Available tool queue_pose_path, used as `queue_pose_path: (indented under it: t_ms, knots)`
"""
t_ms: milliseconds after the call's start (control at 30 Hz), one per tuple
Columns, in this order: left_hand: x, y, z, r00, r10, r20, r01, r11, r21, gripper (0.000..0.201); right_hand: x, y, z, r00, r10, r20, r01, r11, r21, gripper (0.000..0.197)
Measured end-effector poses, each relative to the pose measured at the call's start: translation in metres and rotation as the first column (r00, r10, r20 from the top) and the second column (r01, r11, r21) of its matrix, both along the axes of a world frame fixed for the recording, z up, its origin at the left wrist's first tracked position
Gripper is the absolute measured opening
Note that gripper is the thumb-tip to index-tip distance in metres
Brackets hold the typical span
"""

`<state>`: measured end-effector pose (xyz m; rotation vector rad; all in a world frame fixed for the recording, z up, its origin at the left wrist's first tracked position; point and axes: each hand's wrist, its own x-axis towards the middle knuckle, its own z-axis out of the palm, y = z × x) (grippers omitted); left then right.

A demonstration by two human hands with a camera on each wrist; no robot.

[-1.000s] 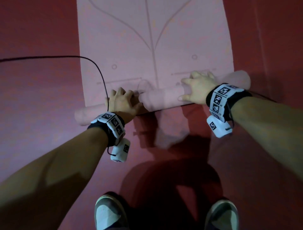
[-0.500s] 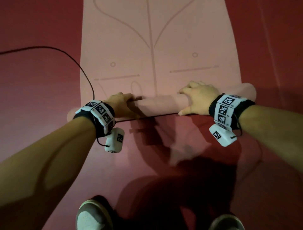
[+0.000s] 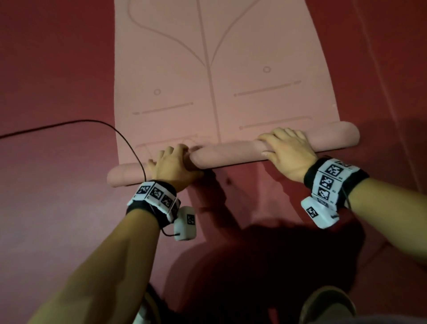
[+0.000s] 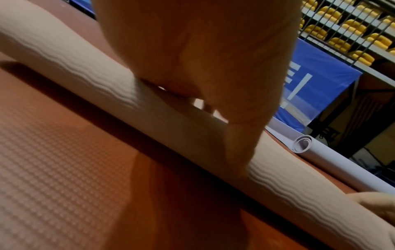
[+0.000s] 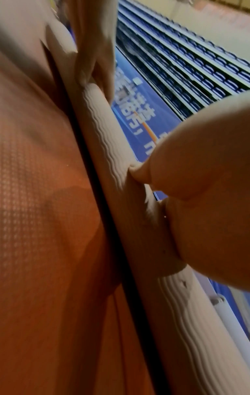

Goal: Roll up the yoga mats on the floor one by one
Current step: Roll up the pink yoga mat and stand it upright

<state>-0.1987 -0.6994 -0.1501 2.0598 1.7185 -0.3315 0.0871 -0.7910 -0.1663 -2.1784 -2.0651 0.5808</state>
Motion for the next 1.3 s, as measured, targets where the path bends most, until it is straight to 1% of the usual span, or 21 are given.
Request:
queue_pose_path:
  t_ms: [67,133,200,333,433,500,533,633,767,800,900,967,1000,1067,1200,1300]
  knots:
    - [-0.008,-0.004,0.005,0.995,0.037,0.093,-0.04,0.999,0.031,0.066,-0.003,-0.002,0.0,0.999,-0.035,-0.019,0.035,0.999,0.008,0.043]
    - [-0.015,-0.005,0.009,0.985,0.043,0.165,-0.051,0.998,0.047,0.058,-0.004,-0.005,0.001,0.998,-0.06,-0.026,0.06,0.998,0.002,0.045]
    - [-0.019,-0.006,0.008,0.98,0.023,0.199,-0.035,0.998,0.054,0.055,-0.004,-0.005,0.003,0.997,-0.063,-0.04,0.063,0.998,-0.01,0.046]
    - [-0.024,-0.004,0.0,0.989,-0.068,0.133,0.058,0.995,0.079,0.047,0.001,-0.003,0.002,0.997,-0.052,-0.055,0.054,0.998,0.023,0.047]
    - [-0.032,-0.01,0.004,0.994,-0.109,-0.02,0.11,0.992,0.067,0.036,-0.003,-0.011,0.0,0.999,-0.033,0.023,0.029,0.991,0.13,0.042]
    - [-0.037,-0.015,0.007,0.985,-0.143,-0.099,0.151,0.985,0.082,0.037,-0.008,-0.016,0.0,0.994,-0.034,0.1,0.013,0.979,0.202,0.035]
    - [-0.036,-0.018,0.008,0.986,-0.127,-0.111,0.139,0.984,0.108,0.038,-0.011,-0.017,0.0,0.99,-0.033,0.139,0.0,0.973,0.231,0.032]
    - [-0.031,-0.029,0.004,0.996,-0.022,-0.092,0.04,0.981,0.192,0.039,-0.015,-0.016,-0.003,0.982,-0.051,0.184,-0.006,0.955,0.296,0.034]
    - [-0.033,-0.04,-0.005,0.997,0.053,-0.057,-0.035,0.961,0.274,0.043,-0.022,-0.019,-0.012,0.985,-0.062,0.163,0.012,0.957,0.288,0.054]
    - [-0.032,-0.041,-0.007,0.997,0.058,-0.06,-0.039,0.959,0.281,0.045,-0.022,-0.02,-0.012,0.985,-0.059,0.159,0.013,0.96,0.279,0.055]
    - [-0.031,-0.042,-0.014,0.999,0.029,-0.033,-0.018,0.955,0.296,0.048,-0.018,-0.022,-0.014,0.99,-0.038,0.132,0.003,0.966,0.26,0.047]
    - [-0.034,-0.04,-0.018,1.0,-0.003,0.024,-0.005,0.946,0.325,0.05,-0.013,-0.022,-0.015,0.993,-0.025,0.114,-0.005,0.967,0.256,0.046]
    - [-0.036,-0.038,-0.02,0.999,-0.015,0.04,0.001,0.944,0.331,0.054,-0.012,-0.023,-0.016,0.994,-0.029,0.105,0.001,0.966,0.26,0.045]
    - [-0.039,-0.035,-0.023,0.999,-0.03,0.035,0.018,0.95,0.311,0.06,-0.011,-0.024,-0.017,0.995,-0.053,0.082,0.03,0.966,0.258,0.046]
    - [-0.039,-0.028,-0.021,0.997,-0.071,-0.032,0.077,0.962,0.261,0.043,-0.011,-0.028,-0.02,0.997,-0.077,0.018,0.071,0.969,0.238,0.046]
    - [-0.043,-0.029,-0.02,0.992,-0.115,-0.045,0.123,0.958,0.258,0.041,-0.008,-0.033,-0.022,0.997,-0.078,0.003,0.075,0.972,0.224,0.043]
